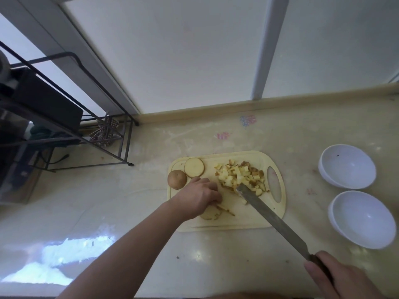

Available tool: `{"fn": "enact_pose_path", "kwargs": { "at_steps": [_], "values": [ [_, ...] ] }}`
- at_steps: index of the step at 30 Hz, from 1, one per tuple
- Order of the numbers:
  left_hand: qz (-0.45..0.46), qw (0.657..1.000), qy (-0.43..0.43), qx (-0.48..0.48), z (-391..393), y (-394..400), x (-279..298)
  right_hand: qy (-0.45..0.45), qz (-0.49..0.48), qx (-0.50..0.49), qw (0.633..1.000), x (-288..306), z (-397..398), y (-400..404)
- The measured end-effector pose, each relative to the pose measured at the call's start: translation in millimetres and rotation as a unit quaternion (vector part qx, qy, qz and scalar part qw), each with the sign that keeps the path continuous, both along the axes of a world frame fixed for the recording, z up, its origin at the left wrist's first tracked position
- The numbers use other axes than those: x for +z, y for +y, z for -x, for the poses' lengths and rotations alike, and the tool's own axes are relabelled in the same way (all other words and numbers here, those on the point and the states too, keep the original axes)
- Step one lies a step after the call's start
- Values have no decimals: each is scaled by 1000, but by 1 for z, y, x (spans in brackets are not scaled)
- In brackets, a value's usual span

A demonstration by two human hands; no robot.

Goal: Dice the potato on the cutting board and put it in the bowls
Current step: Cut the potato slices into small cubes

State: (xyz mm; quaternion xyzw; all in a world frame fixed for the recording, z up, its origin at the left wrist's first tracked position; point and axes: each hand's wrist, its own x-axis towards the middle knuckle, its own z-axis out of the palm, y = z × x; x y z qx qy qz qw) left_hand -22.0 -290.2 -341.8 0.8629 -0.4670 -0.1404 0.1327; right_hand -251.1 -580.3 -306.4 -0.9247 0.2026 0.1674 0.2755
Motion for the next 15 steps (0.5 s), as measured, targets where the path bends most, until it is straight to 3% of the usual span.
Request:
{"fn": "enact_pose_path", "kwargs": {
  "at_steps": [15],
  "values": [
    [26, 997, -57, -46, 26, -14, -3, 12, -6, 5, 1000, 3, -7, 7]
  ]
}}
